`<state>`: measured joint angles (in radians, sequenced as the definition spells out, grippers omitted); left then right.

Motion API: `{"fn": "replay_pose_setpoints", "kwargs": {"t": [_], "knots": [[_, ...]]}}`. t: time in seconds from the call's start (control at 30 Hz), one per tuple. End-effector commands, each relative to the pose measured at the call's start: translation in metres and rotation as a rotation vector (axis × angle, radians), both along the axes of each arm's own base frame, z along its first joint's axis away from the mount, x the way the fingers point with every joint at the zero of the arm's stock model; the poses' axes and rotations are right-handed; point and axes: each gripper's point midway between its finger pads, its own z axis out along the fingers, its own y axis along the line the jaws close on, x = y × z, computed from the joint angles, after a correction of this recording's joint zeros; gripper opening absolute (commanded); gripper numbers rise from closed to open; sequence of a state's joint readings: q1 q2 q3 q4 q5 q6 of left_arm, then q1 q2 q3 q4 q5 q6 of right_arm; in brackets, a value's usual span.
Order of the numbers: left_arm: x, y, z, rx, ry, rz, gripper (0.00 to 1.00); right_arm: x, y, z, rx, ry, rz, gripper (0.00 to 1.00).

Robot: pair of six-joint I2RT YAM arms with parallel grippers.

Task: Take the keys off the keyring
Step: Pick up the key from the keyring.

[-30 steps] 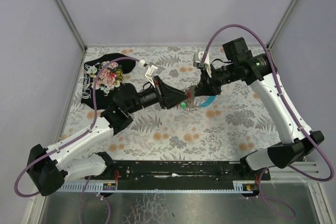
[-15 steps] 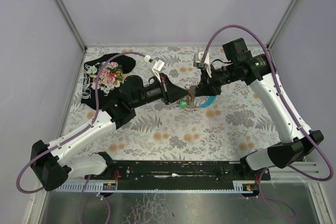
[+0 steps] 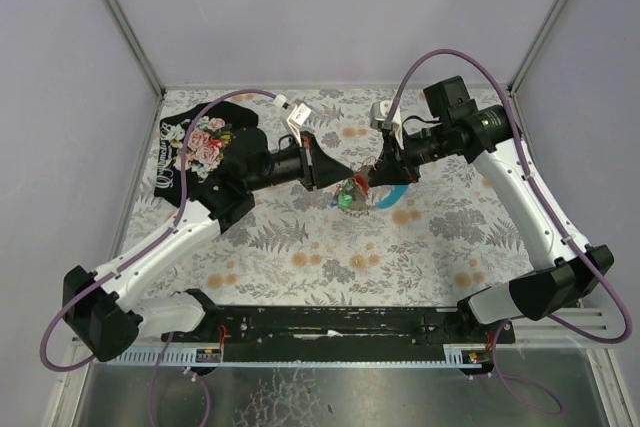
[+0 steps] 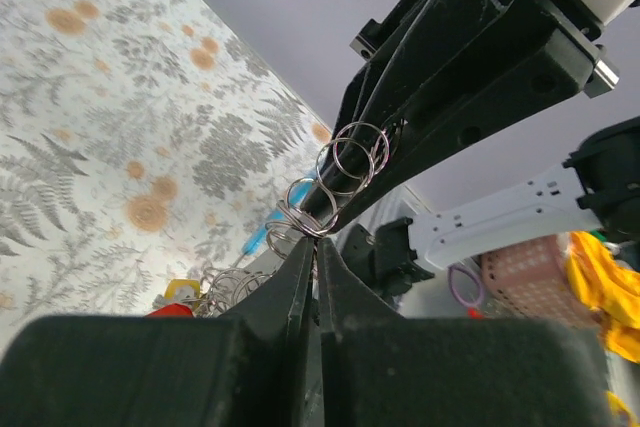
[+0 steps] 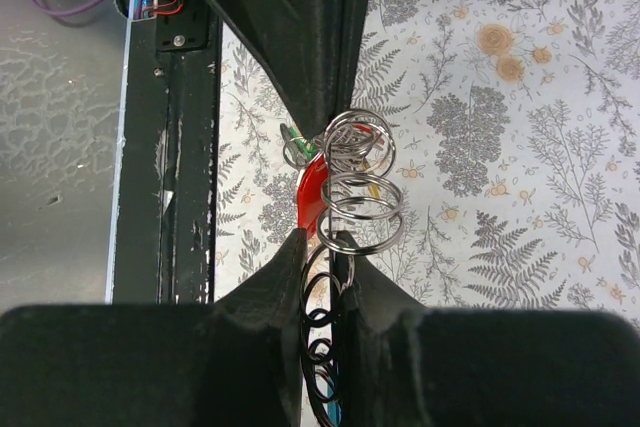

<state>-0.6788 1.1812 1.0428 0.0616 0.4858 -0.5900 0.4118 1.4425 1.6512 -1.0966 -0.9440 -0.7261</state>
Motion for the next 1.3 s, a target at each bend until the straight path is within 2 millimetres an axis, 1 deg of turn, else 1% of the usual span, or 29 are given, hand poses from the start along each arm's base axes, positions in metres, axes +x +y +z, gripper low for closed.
{"fn": "replay_pose_setpoints", "kwargs": {"t": [0.0, 0.2, 0.23, 0.33, 0.43, 0.57, 0.63, 0.73, 0.83, 0.93, 1.0, 1.07, 1.17, 1.27], "knots": [[-0.004, -0.001, 0.014, -0.105, 0.034, -0.102, 0.00, -0.017, 0.003, 0.007, 0.071, 0.021, 0.066, 0.00], [0.004, 0.016, 0.006, -0.114, 0.047, -0.093, 0.00, -0.019, 0.001, 0.007, 0.088, 0.024, 0.081, 0.00], [0.003, 0.017, 0.005, -0.120, 0.052, -0.099, 0.02, -0.019, 0.001, 0.007, 0.090, 0.025, 0.083, 0.00], [-0.007, 0.014, 0.011, -0.165, 0.050, -0.177, 0.09, -0.019, 0.002, 0.005, 0.097, 0.034, 0.087, 0.00], [-0.016, 0.009, 0.014, -0.207, 0.085, -0.253, 0.12, -0.020, 0.001, 0.005, 0.106, 0.043, 0.090, 0.00], [-0.018, 0.010, 0.012, -0.200, 0.086, -0.264, 0.14, -0.019, 0.000, 0.006, 0.116, 0.048, 0.087, 0.00], [-0.018, 0.012, 0.009, -0.180, 0.075, -0.247, 0.15, -0.019, -0.001, 0.006, 0.124, 0.050, 0.087, 0.00], [-0.018, 0.017, 0.002, -0.142, 0.050, -0.215, 0.23, -0.020, -0.002, 0.007, 0.135, 0.050, 0.088, 0.00], [-0.023, 0.024, -0.003, -0.130, 0.001, -0.184, 0.33, -0.019, -0.004, 0.007, 0.142, 0.052, 0.085, 0.00], [-0.025, 0.031, -0.009, -0.116, -0.049, -0.128, 0.46, -0.020, -0.005, 0.007, 0.146, 0.053, 0.087, 0.00], [-0.030, 0.031, -0.012, -0.101, -0.076, -0.105, 0.53, -0.019, -0.004, 0.006, 0.147, 0.057, 0.087, 0.00], [-0.035, 0.027, -0.014, -0.088, -0.085, -0.081, 0.55, -0.018, -0.004, 0.006, 0.146, 0.059, 0.085, 0.00], [-0.032, 0.023, -0.018, -0.056, -0.083, 0.043, 0.56, -0.015, -0.004, 0.004, 0.145, 0.066, 0.080, 0.00], [-0.029, 0.024, -0.022, -0.016, -0.117, 0.198, 0.57, -0.013, -0.003, 0.003, 0.144, 0.070, 0.073, 0.00]]}}
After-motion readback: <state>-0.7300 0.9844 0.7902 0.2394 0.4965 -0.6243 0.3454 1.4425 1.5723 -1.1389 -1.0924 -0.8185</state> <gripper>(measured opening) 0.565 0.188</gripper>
